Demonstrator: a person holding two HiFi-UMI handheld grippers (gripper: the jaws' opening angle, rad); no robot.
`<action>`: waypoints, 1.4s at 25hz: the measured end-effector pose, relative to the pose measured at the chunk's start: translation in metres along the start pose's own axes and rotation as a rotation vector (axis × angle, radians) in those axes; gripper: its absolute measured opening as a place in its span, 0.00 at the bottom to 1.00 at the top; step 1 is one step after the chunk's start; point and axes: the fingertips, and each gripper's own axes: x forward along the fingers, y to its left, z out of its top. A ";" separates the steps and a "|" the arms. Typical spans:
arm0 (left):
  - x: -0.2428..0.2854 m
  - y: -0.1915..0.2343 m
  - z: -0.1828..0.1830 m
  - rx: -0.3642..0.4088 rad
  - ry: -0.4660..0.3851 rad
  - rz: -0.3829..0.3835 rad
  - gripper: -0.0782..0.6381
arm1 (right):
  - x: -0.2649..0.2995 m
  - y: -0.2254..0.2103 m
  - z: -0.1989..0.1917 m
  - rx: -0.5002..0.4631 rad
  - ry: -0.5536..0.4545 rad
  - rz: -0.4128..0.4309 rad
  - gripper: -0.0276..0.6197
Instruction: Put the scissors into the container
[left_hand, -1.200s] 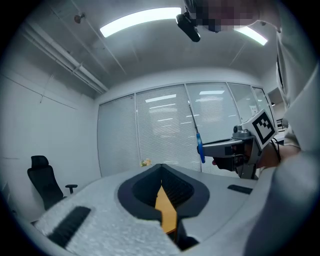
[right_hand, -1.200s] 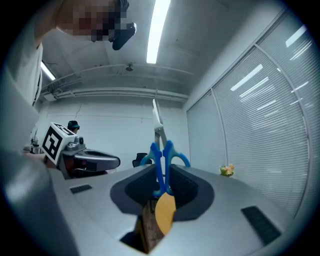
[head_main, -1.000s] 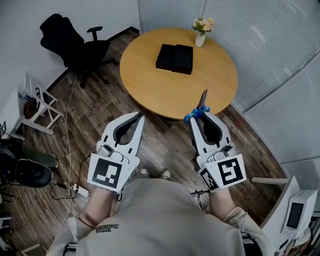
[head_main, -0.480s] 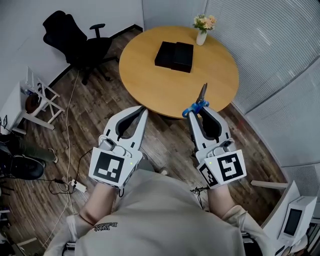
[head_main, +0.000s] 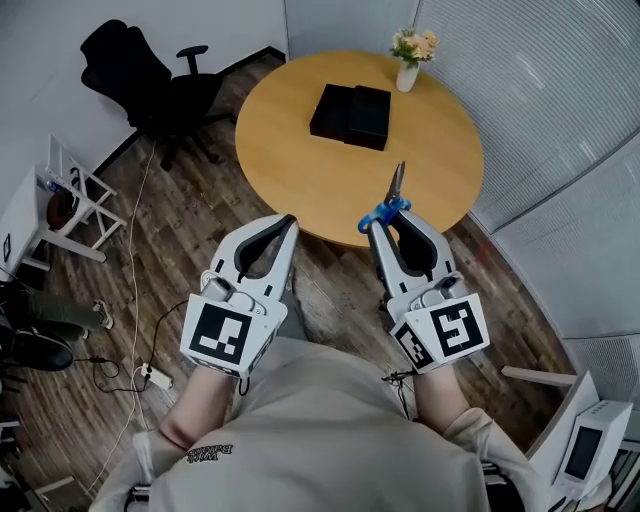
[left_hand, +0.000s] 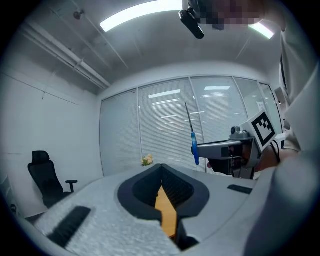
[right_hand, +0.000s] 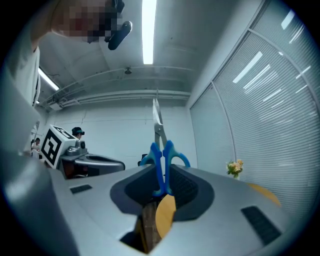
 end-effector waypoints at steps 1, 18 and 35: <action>0.005 0.006 -0.003 -0.002 0.000 -0.001 0.14 | 0.008 -0.002 -0.002 0.003 -0.002 0.001 0.18; 0.128 0.142 -0.037 -0.033 0.067 -0.094 0.14 | 0.175 -0.064 -0.032 0.052 0.060 -0.085 0.18; 0.261 0.289 -0.080 -0.026 0.109 -0.294 0.14 | 0.359 -0.130 -0.067 0.031 0.202 -0.256 0.18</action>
